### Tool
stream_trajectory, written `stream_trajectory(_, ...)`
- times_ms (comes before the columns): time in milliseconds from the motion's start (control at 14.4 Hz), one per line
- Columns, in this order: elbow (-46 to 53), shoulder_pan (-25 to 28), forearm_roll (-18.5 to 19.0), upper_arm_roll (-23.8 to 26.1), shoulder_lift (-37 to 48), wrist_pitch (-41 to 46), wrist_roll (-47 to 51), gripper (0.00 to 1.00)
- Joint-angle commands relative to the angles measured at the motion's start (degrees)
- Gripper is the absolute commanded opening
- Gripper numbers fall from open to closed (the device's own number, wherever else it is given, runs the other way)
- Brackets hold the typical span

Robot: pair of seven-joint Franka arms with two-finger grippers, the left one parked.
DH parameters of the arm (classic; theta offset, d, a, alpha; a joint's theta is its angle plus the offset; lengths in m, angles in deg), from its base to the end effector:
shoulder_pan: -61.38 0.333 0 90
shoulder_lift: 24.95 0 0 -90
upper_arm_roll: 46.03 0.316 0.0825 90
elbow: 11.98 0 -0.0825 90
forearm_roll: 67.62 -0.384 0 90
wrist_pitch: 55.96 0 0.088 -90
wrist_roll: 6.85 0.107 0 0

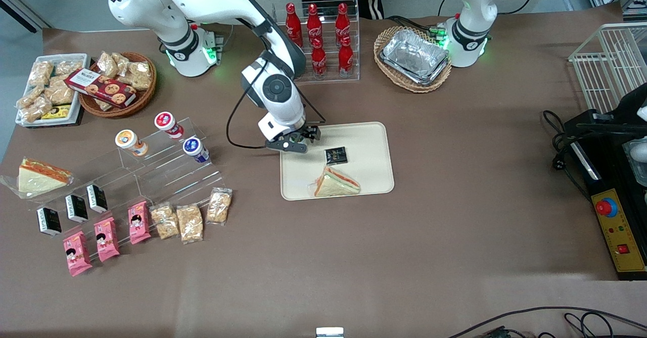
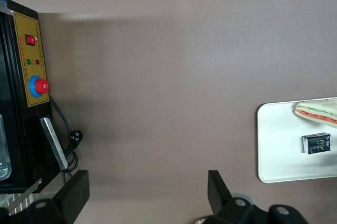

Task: Place green gum on tray
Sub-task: 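Open the right gripper and withdraw it back toward the rack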

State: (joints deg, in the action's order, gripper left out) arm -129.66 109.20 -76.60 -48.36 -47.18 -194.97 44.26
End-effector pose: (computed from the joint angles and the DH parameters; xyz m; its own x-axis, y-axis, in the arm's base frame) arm 0.4148 0.4234 0.2455 0.9744 -0.2106 -0.0787 -0.2140 -0.9761 -0.0384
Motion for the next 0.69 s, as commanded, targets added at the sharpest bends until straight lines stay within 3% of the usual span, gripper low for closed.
stream_trajectory(0, 0.96, -4.12, 0.02, -0.57, 7.98, 7.85, -7.84, 1.0)
stream_trajectory(486, 13.24, -17.65, 0.19, -0.57, 16.34, 33.24, -22.71, 1.0)
stream_trajectory(624, 18.17, -21.7, 2.46, -0.57, 16.79, 39.75, -26.48, 1.0)
